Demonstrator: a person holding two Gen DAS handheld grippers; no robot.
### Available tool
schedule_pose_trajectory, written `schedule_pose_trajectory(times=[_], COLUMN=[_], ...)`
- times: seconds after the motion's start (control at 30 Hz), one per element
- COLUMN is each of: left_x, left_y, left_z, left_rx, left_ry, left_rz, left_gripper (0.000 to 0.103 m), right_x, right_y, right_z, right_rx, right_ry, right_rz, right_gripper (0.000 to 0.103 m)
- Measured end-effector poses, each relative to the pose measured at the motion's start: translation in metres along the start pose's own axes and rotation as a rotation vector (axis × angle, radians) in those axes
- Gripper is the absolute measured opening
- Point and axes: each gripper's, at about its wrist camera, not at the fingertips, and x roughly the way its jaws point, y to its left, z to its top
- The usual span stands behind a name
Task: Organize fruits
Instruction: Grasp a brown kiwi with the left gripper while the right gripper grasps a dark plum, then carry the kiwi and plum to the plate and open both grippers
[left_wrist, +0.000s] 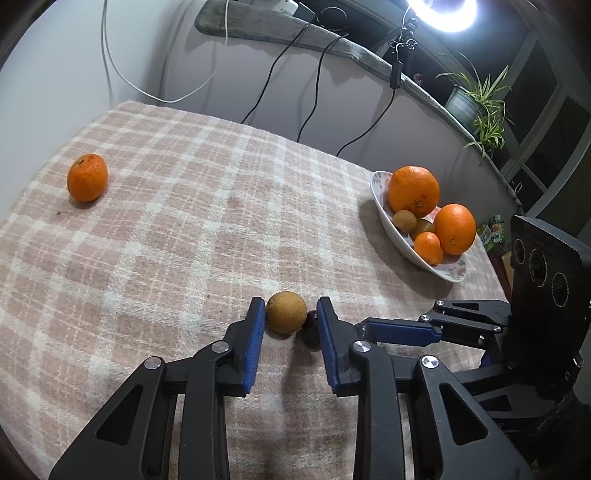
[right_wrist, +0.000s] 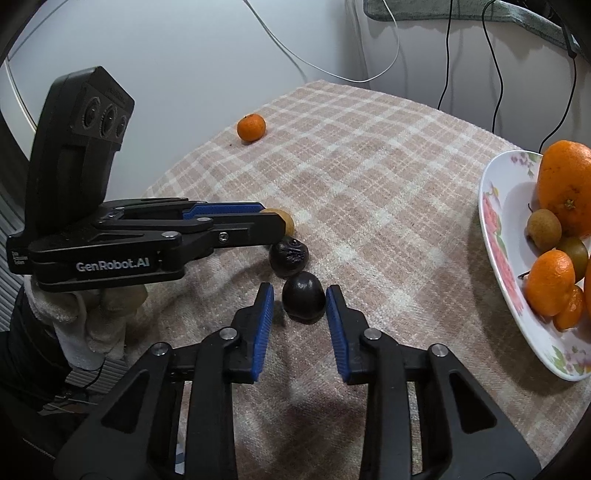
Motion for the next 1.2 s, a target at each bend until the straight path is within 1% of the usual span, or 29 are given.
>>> schedule_pose_trajectory(times=[0.07,0.3,0.4,0.47,0.5,0.6,0.67,0.73,0.83,1.0,1.2], left_x=[-0.001,-0.001,0.001,0.002,0.003,0.006,0.008,0.009,0.008,0.007,0.0], left_y=[0.0,0.0,0.001,0.003,0.005,0.008,0.009,0.008,0.004,0.007,0.01], left_z=[-0.001,-0.002,-0.001,0.001,0.002,0.004,0.005,0.005,0.005,0.004,0.002], left_rx=[0.003,0.003,0.001,-0.013,-0.026,-0.038,-0.054,-0.054,-0.037,-0.05,-0.059], left_ry=[-0.004,-0.009,0.005,0.011,0.017,0.018,0.027,0.029,0.022,0.017,-0.006], left_rz=[0.004,0.003,-0.008,-0.015,-0.016,-0.03,-0.058,-0.068,-0.055,-0.059,-0.04], left_gripper=[0.018,0.018,0.018,0.021,0.03,0.03,0.03,0.025,0.023,0.023,0.023], right_x=[0.0,0.0,0.0,0.0,0.0,0.0,0.0,0.001,0.001,0.001,-0.008], right_y=[0.0,0.002,0.001,0.001,0.001,0.001,0.001,0.001,0.001,0.002,0.002], right_z=[0.0,0.001,0.001,0.001,0.001,0.001,0.001,0.002,0.002,0.001,0.0], right_rx=[-0.001,-0.012,-0.008,-0.008,-0.011,-0.012,-0.012,-0.013,-0.015,-0.021,-0.022], right_ry=[0.0,-0.003,0.003,0.006,0.008,0.009,0.01,0.011,0.01,0.001,-0.026], right_rz=[-0.006,-0.021,-0.018,-0.017,-0.019,-0.019,-0.019,-0.018,-0.02,-0.028,-0.042], right_gripper=[0.026,0.025,0.025,0.025,0.025,0.025,0.025,0.025,0.025,0.024,0.024])
